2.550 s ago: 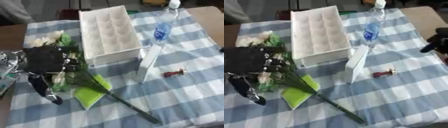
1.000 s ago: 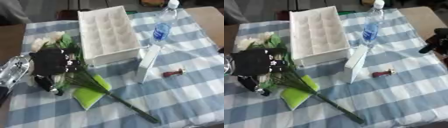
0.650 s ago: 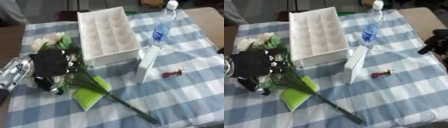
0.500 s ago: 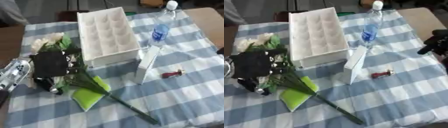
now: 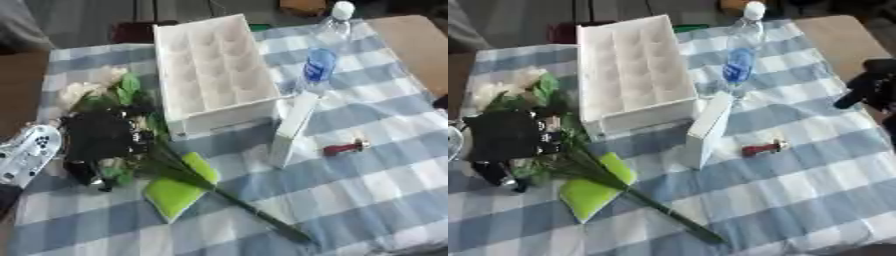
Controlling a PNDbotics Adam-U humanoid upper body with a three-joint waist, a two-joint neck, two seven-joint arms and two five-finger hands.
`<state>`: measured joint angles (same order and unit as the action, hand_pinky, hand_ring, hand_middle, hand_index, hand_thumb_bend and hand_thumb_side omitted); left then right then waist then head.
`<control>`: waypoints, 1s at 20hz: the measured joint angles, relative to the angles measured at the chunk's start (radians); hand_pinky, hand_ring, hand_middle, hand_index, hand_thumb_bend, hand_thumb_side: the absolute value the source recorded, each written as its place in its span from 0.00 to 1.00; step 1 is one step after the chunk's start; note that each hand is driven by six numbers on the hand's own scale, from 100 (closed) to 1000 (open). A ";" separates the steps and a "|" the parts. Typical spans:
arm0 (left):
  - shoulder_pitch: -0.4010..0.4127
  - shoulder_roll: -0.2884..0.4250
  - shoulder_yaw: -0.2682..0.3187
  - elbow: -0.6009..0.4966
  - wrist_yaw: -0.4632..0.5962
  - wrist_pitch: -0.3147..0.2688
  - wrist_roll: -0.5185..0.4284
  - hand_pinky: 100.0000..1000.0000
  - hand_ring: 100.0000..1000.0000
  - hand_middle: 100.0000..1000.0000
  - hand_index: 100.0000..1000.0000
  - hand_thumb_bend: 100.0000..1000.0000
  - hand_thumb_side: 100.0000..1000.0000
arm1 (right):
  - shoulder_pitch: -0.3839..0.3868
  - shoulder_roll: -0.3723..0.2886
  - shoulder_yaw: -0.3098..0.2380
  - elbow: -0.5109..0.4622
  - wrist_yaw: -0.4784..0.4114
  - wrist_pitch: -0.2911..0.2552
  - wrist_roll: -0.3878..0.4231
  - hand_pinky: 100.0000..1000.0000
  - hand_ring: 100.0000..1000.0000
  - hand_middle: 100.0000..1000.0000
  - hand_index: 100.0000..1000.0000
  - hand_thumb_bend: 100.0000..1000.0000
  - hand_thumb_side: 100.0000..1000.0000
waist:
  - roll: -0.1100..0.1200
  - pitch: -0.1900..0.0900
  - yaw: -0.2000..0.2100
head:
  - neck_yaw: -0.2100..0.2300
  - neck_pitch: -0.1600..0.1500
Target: Pick up objects on the table and place them in the box.
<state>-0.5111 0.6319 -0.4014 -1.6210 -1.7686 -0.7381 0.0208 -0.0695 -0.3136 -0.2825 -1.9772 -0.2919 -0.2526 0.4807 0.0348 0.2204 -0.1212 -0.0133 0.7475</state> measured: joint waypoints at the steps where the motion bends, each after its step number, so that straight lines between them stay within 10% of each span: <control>1: 0.003 0.000 0.003 0.001 0.008 0.010 0.010 0.89 0.21 0.48 0.59 0.49 0.25 | 0.000 0.000 0.000 0.000 0.000 0.000 0.000 0.53 0.49 0.56 0.78 0.00 0.66 | 0.000 0.000 0.001 | -0.001 0.000; 4: 0.018 -0.001 0.023 0.008 0.065 0.042 0.040 0.88 0.28 0.47 0.58 0.46 0.25 | 0.000 0.000 0.000 0.000 0.000 0.000 0.000 0.53 0.49 0.56 0.78 0.00 0.66 | -0.001 0.001 0.004 | -0.005 0.000; 5: 0.021 -0.001 0.028 0.010 0.087 0.049 0.044 0.80 0.55 0.44 0.55 0.36 0.22 | 0.000 0.000 0.000 0.000 0.000 0.000 0.000 0.53 0.49 0.56 0.78 0.00 0.65 | -0.002 0.001 0.004 | -0.005 0.000; 20: 0.120 0.064 0.219 -0.251 0.706 0.045 -0.282 0.79 0.63 0.45 0.56 0.27 0.14 | 0.001 0.000 -0.007 0.000 0.002 -0.001 -0.005 0.53 0.49 0.56 0.78 0.00 0.66 | -0.001 0.001 0.009 | -0.027 0.000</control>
<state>-0.3911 0.6962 -0.1822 -1.8716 -1.0628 -0.6929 -0.2614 -0.0686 -0.3132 -0.2892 -1.9772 -0.2903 -0.2540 0.4754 0.0342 0.2213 -0.1123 -0.0406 0.7472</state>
